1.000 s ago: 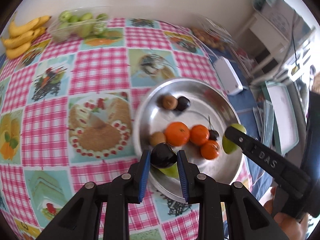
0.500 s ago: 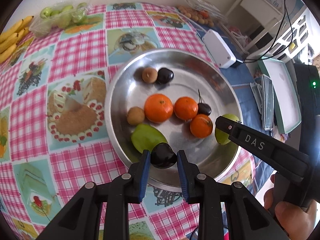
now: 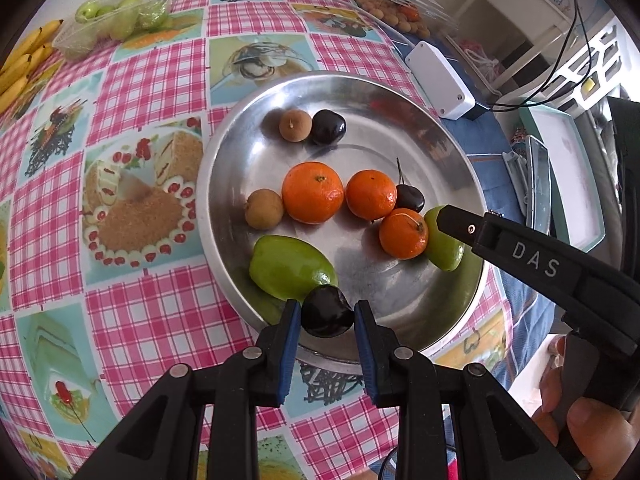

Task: Organize fruits
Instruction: 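Lower both fruits into the bowl and open both grippers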

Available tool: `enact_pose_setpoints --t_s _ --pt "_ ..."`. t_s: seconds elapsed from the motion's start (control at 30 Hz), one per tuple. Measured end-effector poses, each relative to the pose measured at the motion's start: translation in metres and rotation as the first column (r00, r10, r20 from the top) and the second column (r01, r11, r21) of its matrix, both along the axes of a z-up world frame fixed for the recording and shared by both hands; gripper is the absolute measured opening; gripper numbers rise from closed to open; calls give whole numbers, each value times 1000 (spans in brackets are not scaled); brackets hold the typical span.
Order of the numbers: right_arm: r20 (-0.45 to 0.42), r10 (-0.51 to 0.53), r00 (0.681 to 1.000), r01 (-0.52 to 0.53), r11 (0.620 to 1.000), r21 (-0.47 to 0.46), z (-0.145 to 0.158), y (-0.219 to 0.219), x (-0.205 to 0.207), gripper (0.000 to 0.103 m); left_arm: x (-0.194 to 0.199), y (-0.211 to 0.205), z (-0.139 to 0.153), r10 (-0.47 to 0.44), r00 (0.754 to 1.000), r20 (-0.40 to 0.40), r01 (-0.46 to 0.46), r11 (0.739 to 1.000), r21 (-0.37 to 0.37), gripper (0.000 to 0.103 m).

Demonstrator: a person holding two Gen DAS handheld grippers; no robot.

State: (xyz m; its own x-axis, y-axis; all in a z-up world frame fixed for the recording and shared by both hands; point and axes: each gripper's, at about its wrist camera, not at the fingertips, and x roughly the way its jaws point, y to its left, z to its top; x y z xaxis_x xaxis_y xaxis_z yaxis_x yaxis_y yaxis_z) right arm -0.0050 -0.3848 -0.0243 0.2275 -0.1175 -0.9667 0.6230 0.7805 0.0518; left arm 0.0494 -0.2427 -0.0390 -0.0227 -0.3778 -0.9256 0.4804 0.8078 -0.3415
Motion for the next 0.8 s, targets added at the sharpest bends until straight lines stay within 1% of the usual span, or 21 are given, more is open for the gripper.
enact_pose_setpoints --t_s 0.07,0.23,0.3,0.33,0.5,0.53,0.67,0.8 --pt "7 5 1000 -5 1000 -2 2 1 1 44 1 2 0 9 1000 -10 -9 1000 -4 31" --pt "18 18 1000 -18 1000 -9 6 4 4 44 6 9 2 22 999 -28 -23 1000 -15 38" --pt "21 24 999 -24 1000 -11 6 6 5 44 8 12 6 30 999 -24 -30 999 -22 45" --pt "22 28 999 -28 1000 -11 6 7 6 44 9 14 7 36 999 -24 -36 999 -23 47" --pt "31 48 998 -47 999 -17 9 12 10 44 21 33 12 97 995 -13 -98 995 -26 48" --pt "34 53 998 -53 998 -17 9 14 10 44 24 37 13 110 994 -16 -110 993 -36 50" --pt "39 78 996 -77 997 -18 10 21 15 43 38 61 16 199 980 30 -198 980 -13 55" --pt "45 107 993 -106 994 -18 12 31 20 43 52 89 17 290 954 78 -292 956 18 59"
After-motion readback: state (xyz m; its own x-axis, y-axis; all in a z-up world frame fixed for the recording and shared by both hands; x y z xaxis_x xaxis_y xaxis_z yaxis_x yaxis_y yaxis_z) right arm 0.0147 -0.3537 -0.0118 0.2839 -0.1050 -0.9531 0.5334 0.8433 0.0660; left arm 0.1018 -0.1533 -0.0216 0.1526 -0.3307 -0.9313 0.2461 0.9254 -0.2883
